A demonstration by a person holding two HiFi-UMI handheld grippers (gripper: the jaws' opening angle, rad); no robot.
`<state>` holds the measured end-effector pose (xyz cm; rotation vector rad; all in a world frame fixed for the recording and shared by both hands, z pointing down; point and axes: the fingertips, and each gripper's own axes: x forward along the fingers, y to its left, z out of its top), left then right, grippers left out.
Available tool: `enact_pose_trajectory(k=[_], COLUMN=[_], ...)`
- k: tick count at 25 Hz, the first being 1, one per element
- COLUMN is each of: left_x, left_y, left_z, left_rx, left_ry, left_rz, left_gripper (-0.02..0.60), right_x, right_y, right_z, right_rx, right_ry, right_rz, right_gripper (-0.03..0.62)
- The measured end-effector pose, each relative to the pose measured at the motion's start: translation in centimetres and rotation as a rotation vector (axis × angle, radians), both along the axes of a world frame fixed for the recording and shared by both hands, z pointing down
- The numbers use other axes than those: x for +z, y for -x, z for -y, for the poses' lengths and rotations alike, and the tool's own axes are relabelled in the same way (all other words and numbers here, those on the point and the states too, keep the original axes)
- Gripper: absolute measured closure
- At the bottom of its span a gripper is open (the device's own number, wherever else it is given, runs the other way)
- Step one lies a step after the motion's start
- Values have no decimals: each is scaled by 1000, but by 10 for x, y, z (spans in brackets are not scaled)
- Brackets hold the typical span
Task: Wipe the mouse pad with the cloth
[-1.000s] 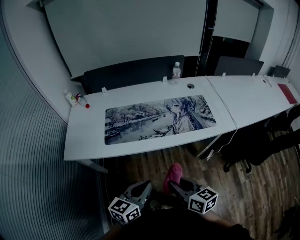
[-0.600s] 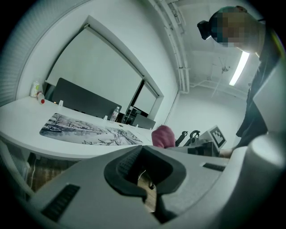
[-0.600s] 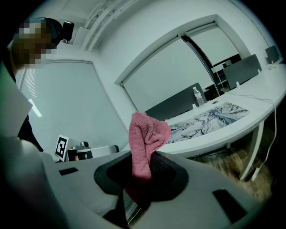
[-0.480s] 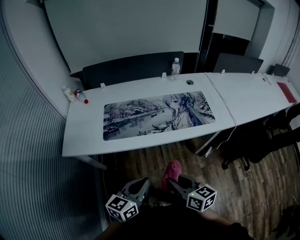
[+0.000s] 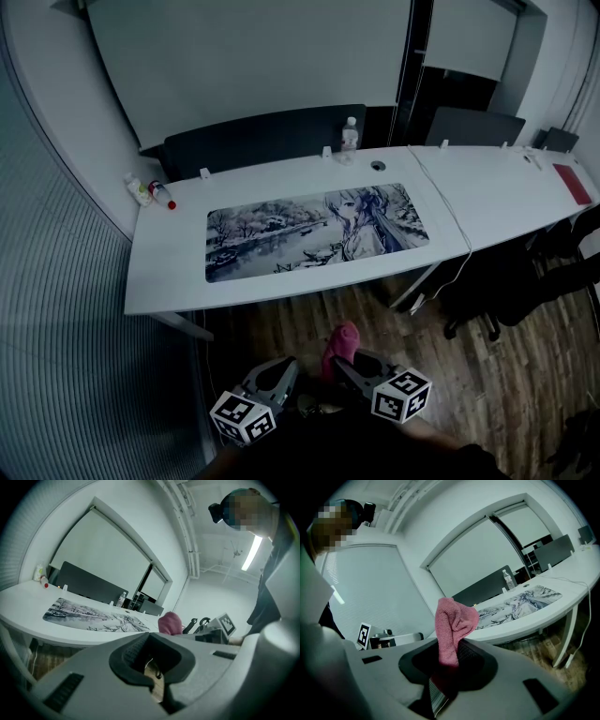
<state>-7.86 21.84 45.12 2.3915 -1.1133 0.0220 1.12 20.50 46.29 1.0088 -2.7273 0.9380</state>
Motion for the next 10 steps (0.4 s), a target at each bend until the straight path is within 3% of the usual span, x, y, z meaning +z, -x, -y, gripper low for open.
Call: enact_pose_trajectory(k=[10], left_x=[0], left_y=[-10], left_z=[-4], left_rx=[3], left_ry=[2], left_rz=[-5], left_gripper=[577], right_x=[-1], right_y=[-8], right_z=[-4], right_rx=[-1], right_ry=[7], right_rz=[1], right_gripper=[488])
